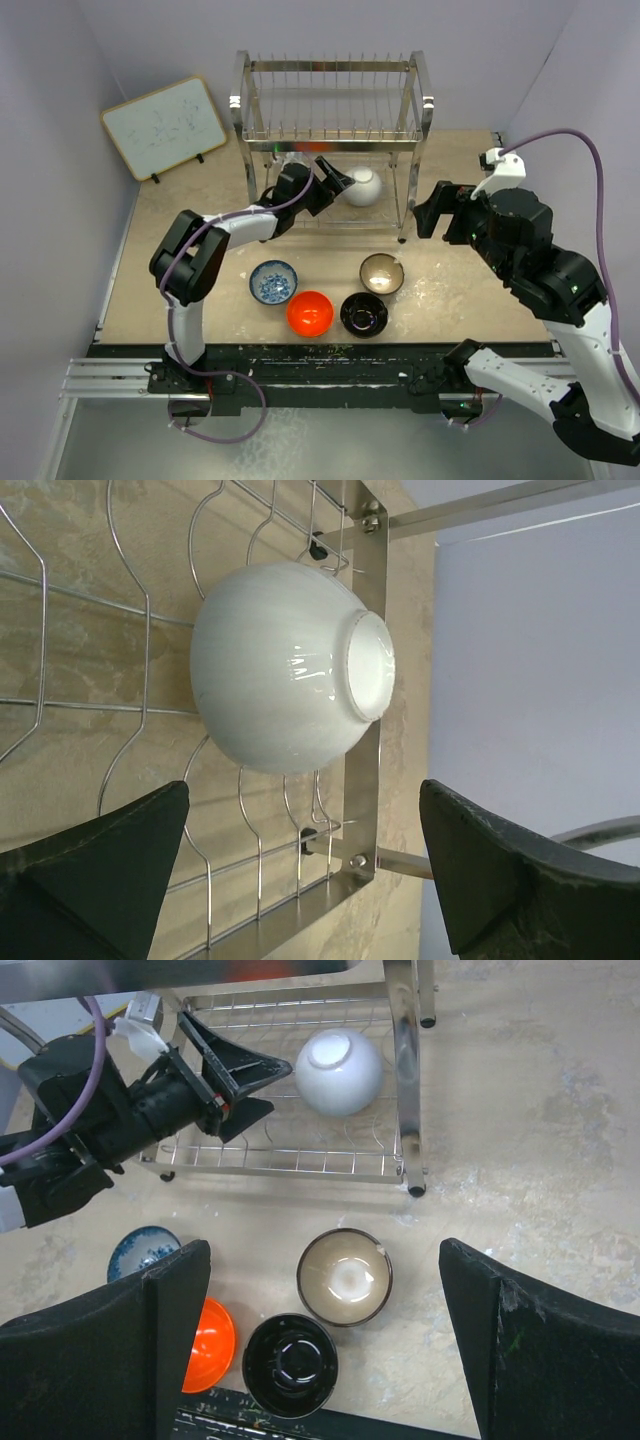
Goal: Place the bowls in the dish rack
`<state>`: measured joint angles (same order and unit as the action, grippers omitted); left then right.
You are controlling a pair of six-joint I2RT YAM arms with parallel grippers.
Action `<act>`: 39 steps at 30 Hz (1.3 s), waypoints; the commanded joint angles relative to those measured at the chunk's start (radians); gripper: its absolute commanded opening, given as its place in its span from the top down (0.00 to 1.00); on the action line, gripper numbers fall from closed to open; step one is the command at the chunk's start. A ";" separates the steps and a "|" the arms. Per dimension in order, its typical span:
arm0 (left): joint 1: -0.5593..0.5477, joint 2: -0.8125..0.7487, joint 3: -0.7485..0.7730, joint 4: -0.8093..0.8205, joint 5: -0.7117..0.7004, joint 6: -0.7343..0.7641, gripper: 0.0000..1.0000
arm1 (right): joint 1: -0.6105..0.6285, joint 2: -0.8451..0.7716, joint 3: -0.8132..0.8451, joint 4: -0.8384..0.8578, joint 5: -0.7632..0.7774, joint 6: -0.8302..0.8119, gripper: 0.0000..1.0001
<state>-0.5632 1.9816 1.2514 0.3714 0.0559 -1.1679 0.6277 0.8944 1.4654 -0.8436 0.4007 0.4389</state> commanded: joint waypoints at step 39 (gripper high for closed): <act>-0.148 0.256 0.244 0.451 0.120 -0.048 0.01 | -0.002 0.009 0.002 0.043 0.039 -0.018 0.02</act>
<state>-0.7082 2.2139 1.4391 0.6819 0.1711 -1.1717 0.6281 0.8970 1.4570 -0.8383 0.4103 0.4397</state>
